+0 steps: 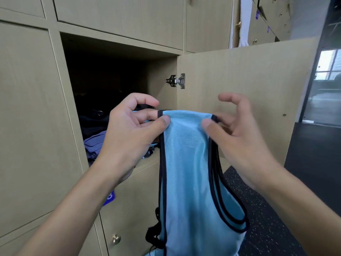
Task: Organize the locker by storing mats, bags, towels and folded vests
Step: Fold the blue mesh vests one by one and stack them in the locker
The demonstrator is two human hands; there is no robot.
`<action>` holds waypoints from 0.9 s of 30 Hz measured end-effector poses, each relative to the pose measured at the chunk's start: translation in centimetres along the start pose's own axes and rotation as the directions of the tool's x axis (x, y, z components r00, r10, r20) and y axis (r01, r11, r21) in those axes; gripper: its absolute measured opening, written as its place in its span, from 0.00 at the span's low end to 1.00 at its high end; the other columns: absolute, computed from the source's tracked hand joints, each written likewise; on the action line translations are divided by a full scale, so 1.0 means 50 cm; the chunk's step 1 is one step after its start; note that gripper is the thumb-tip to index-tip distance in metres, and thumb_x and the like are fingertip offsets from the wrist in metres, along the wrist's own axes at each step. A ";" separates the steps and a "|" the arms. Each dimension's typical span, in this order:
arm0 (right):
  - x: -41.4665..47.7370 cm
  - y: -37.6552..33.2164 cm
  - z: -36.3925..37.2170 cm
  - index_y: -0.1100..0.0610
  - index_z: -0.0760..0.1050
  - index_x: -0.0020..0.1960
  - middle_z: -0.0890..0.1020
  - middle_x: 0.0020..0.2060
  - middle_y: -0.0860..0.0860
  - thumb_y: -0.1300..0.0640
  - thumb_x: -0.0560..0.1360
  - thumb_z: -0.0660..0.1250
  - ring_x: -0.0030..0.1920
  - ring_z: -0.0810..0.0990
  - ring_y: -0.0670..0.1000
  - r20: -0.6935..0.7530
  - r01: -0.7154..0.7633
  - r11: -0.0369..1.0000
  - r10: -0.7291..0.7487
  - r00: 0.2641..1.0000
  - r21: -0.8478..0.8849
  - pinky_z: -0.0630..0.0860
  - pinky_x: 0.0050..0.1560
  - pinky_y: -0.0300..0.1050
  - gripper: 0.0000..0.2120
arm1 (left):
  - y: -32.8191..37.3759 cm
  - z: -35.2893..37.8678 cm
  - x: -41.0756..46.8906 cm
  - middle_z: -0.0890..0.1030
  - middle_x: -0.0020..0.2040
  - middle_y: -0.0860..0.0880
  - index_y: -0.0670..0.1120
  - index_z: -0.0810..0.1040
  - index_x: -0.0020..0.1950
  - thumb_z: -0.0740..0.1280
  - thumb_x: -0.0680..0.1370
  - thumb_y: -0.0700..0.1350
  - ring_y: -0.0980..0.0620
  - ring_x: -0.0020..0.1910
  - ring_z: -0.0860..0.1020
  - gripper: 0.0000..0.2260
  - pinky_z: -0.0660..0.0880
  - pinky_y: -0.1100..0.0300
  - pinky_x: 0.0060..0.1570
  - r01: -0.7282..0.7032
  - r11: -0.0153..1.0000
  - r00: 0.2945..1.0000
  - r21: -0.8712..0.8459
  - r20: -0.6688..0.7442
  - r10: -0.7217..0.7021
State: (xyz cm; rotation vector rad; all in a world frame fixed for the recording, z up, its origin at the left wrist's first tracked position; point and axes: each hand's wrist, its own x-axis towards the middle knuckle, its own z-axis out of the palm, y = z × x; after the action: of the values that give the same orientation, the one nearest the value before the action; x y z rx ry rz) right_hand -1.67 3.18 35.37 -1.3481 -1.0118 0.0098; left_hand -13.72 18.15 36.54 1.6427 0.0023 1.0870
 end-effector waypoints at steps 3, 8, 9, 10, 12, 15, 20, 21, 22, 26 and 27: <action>-0.011 0.024 0.010 0.35 0.56 0.70 0.86 0.46 0.51 0.55 0.73 0.73 0.48 0.85 0.52 0.126 -0.103 0.993 0.110 0.986 -0.063 0.79 0.57 0.54 0.36 | -0.001 0.002 -0.002 0.83 0.39 0.40 0.44 0.74 0.53 0.71 0.75 0.32 0.46 0.36 0.82 0.12 0.76 0.46 0.43 0.005 1.000 1.000 0.005 -0.028 -0.005; -0.010 0.035 0.019 0.41 0.59 0.71 0.86 0.44 0.53 0.62 0.78 0.67 0.46 0.85 0.54 0.023 -0.106 0.994 0.105 0.994 0.021 0.80 0.55 0.56 0.30 | -0.039 0.005 -0.024 0.86 0.46 0.46 0.51 0.69 0.64 0.74 0.75 0.38 0.45 0.45 0.85 0.22 0.81 0.43 0.48 0.192 0.981 0.981 0.018 0.004 -0.192; -0.010 0.034 0.019 0.41 0.60 0.71 0.85 0.43 0.53 0.62 0.79 0.66 0.45 0.84 0.55 0.003 -0.098 0.995 0.098 0.995 0.031 0.80 0.55 0.58 0.28 | -0.048 0.007 -0.033 0.87 0.46 0.46 0.53 0.68 0.66 0.73 0.75 0.39 0.45 0.46 0.85 0.24 0.82 0.47 0.50 0.253 0.967 0.965 0.039 0.065 -0.255; -0.010 0.033 0.019 0.41 0.61 0.70 0.83 0.42 0.56 0.61 0.79 0.66 0.43 0.81 0.55 -0.014 -0.086 0.996 0.086 0.996 0.026 0.79 0.55 0.61 0.27 | -0.055 0.010 -0.041 0.87 0.46 0.45 0.53 0.67 0.68 0.72 0.76 0.38 0.45 0.47 0.86 0.25 0.82 0.50 0.52 0.290 0.955 0.949 0.057 0.116 -0.295; -0.011 0.035 0.021 0.41 0.62 0.68 0.78 0.39 0.58 0.60 0.79 0.65 0.40 0.75 0.56 -0.051 -0.069 0.998 0.069 0.996 0.004 0.76 0.53 0.64 0.24 | -0.063 0.012 -0.047 0.87 0.45 0.43 0.53 0.66 0.68 0.69 0.78 0.36 0.46 0.45 0.85 0.23 0.80 0.54 0.52 0.301 0.952 0.941 0.052 0.144 -0.306; -0.012 0.052 0.020 0.38 0.59 0.68 0.81 0.41 0.52 0.57 0.79 0.67 0.42 0.80 0.51 -0.061 -0.093 0.996 0.093 0.994 0.005 0.77 0.50 0.63 0.26 | -0.059 0.008 -0.038 0.84 0.46 0.34 0.55 0.68 0.65 0.71 0.78 0.38 0.43 0.44 0.81 0.21 0.77 0.47 0.50 0.253 0.967 0.962 0.025 0.099 -0.254; -0.018 0.067 0.013 0.32 0.53 0.72 0.86 0.47 0.52 0.58 0.77 0.70 0.47 0.86 0.55 0.137 -0.209 0.978 0.208 0.969 -0.007 0.80 0.54 0.60 0.37 | -0.053 0.008 -0.032 0.86 0.44 0.41 0.52 0.67 0.66 0.69 0.78 0.38 0.39 0.47 0.84 0.21 0.78 0.44 0.55 0.182 0.983 0.983 0.014 0.013 -0.182; -0.016 0.067 0.012 0.34 0.53 0.73 0.86 0.47 0.53 0.59 0.77 0.69 0.47 0.86 0.56 0.113 -0.199 0.980 0.196 0.974 0.008 0.80 0.54 0.61 0.36 | -0.058 0.009 -0.034 0.86 0.45 0.42 0.53 0.66 0.67 0.70 0.78 0.39 0.38 0.49 0.84 0.22 0.78 0.42 0.57 0.196 0.981 0.981 0.008 -0.002 -0.196; -0.014 0.066 0.011 0.35 0.54 0.73 0.87 0.46 0.53 0.60 0.78 0.68 0.47 0.86 0.56 0.086 -0.189 0.982 0.186 0.979 0.027 0.80 0.55 0.61 0.35 | -0.066 0.010 -0.039 0.87 0.47 0.43 0.54 0.64 0.69 0.70 0.77 0.39 0.39 0.49 0.84 0.25 0.79 0.42 0.57 0.231 0.973 0.973 -0.005 0.005 -0.231; -0.006 0.072 0.007 0.35 0.54 0.72 0.87 0.46 0.51 0.60 0.79 0.66 0.46 0.86 0.58 0.021 -0.181 0.982 0.181 0.983 0.053 0.80 0.55 0.62 0.33 | -0.096 0.026 -0.075 0.87 0.50 0.45 0.51 0.60 0.73 0.70 0.76 0.34 0.45 0.49 0.85 0.31 0.82 0.51 0.52 0.374 0.927 0.913 -0.029 0.184 -0.363; -0.007 0.073 0.005 0.35 0.54 0.73 0.87 0.46 0.51 0.60 0.79 0.67 0.47 0.86 0.58 0.023 -0.188 0.981 0.187 0.982 0.054 0.80 0.55 0.62 0.34 | -0.100 0.026 -0.077 0.87 0.49 0.44 0.50 0.59 0.74 0.69 0.77 0.33 0.44 0.49 0.85 0.31 0.81 0.50 0.53 0.371 0.928 0.915 -0.019 0.175 -0.363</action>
State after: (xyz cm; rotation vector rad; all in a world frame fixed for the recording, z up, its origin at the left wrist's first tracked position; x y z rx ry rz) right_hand -0.10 4.26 32.22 -1.3898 -0.8897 0.1902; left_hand -12.57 17.11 30.28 1.6030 0.1654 0.6541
